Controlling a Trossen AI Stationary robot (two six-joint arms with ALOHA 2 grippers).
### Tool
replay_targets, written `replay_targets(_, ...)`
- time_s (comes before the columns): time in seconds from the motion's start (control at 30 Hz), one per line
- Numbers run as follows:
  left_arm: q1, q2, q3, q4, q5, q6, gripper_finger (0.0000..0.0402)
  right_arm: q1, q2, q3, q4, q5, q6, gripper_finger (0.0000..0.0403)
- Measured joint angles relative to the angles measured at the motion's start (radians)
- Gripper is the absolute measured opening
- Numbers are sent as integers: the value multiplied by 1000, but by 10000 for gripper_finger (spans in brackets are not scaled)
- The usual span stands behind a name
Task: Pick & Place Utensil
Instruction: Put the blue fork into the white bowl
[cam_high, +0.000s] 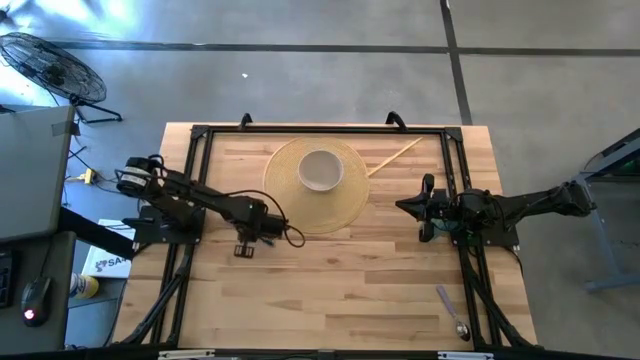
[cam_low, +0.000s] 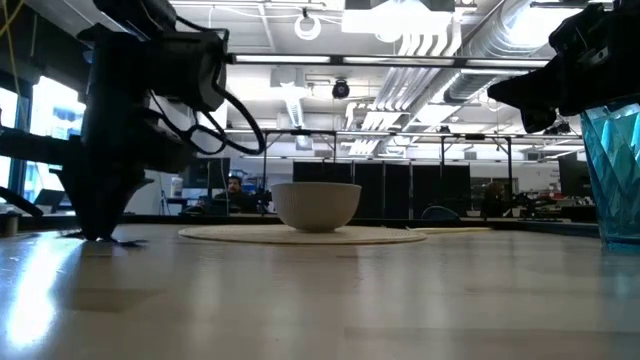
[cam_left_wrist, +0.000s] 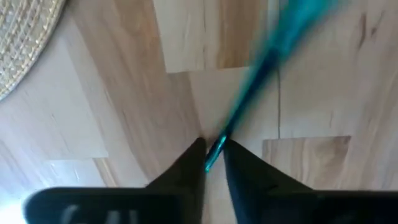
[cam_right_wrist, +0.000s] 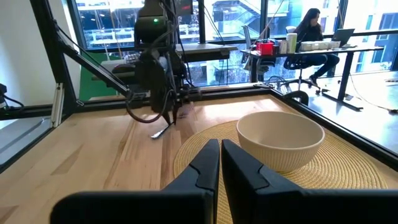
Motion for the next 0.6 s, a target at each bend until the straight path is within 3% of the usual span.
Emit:
replay_targets(0.1,-3,-1,0,9,0,-3,10,0,0,0,0,0,0,12)
replay_targets(0.47,-11,1,39,14,-35,-200,5,0,0,0,-1,0,0,12)
replay_targets(0.6,-47,1,70,46,-45,-209,3,0,0,0,-1,0,0,12)
